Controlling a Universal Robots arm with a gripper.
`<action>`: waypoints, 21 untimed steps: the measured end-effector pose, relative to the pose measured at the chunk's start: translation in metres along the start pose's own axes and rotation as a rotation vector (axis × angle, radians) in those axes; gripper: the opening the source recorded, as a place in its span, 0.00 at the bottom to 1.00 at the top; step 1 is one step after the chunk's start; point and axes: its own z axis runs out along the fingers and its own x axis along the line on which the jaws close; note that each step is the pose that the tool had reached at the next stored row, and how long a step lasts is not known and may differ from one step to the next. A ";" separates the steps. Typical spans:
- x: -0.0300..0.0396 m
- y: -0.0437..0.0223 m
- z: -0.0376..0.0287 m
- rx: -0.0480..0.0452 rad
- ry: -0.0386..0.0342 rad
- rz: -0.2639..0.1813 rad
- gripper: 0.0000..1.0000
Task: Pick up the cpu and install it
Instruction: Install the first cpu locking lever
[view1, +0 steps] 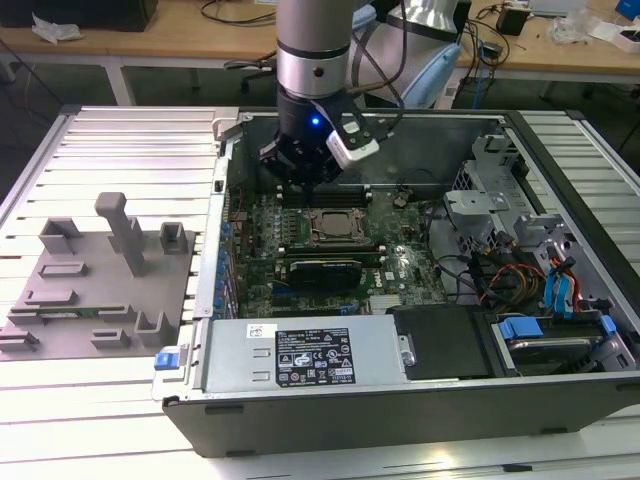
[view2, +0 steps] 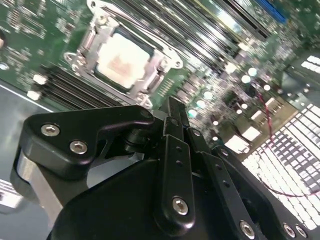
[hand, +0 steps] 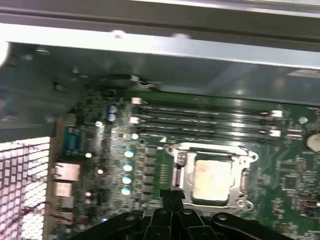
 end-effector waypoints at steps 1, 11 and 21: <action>0.0028 0.0002 0.0001 0.0000 0.0000 0.000 0.11; 0.0180 0.0015 0.0008 -0.1048 -0.0087 0.000 0.11; 0.0201 0.0016 0.0053 -0.2018 -0.0169 0.000 0.11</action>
